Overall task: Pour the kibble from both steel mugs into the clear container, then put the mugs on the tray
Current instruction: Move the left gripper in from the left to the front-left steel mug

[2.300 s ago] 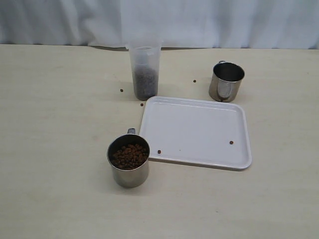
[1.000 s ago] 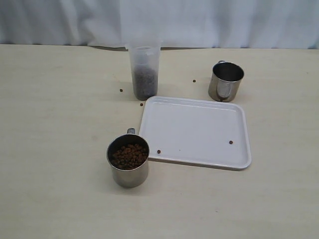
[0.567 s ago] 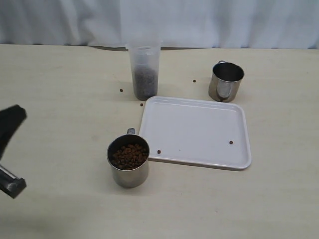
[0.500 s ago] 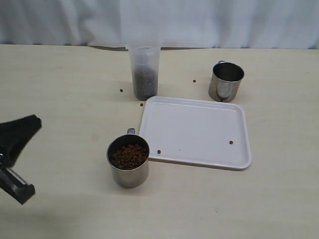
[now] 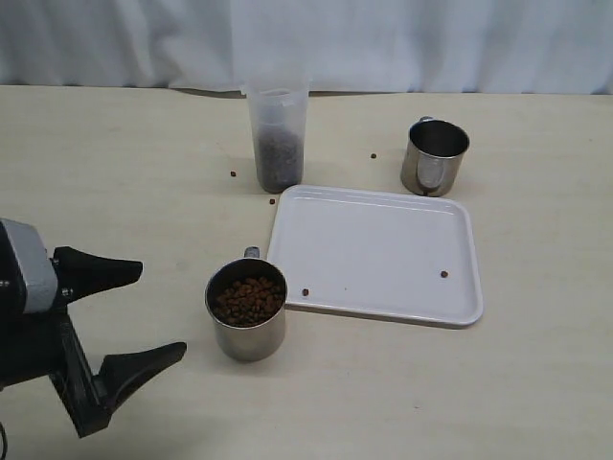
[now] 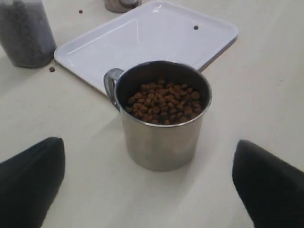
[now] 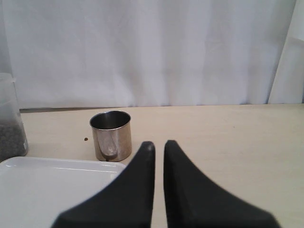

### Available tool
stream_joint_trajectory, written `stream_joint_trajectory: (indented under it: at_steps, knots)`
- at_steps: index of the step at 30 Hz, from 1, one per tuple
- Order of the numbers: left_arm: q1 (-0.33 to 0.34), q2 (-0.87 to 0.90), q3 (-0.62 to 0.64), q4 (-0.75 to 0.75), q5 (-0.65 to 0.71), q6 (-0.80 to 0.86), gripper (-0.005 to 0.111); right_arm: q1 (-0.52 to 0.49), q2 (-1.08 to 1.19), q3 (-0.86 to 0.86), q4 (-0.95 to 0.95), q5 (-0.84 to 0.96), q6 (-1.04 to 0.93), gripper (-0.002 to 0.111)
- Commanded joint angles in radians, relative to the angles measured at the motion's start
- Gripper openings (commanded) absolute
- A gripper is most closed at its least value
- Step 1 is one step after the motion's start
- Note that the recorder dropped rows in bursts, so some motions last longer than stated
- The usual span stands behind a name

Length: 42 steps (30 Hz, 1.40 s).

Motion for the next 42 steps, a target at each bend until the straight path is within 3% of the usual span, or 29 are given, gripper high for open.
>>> stream_joint_trajectory:
  at_steps: [1,15,20,23,26,27,31,42]
  knots:
    - [-0.002,0.085,-0.044,0.008,0.031,-0.008,0.105,0.004,-0.003,0.005,-0.002,0.004,0.004,0.005]
    - [-0.002,0.233,-0.238,0.049,0.115,0.017,0.105,0.004,-0.003,0.005,-0.002,0.004,0.004,0.005]
    - [-0.002,0.237,-0.242,0.248,0.069,-0.110,0.105,0.004,-0.003,0.005,-0.002,0.004,0.004,0.005]
    - [-0.002,0.237,-0.242,0.292,0.059,-0.142,0.105,0.004,-0.003,0.005,-0.002,0.004,0.004,0.005]
    - [-0.049,0.237,-0.242,0.283,0.067,-0.137,0.105,0.004,-0.003,0.005,-0.002,0.004,0.004,0.005]
    - [-0.104,0.237,-0.242,0.256,0.122,-0.089,0.105,0.004,-0.003,0.005,-0.002,0.004,0.004,0.005]
    - [-0.186,0.237,-0.254,0.067,0.229,0.002,0.105,0.004,-0.003,0.005,-0.002,0.004,0.004,0.005]
    - [-0.199,0.379,-0.368,0.149,0.228,-0.071,0.105,0.004,-0.003,0.005,-0.002,0.004,0.004,0.005]
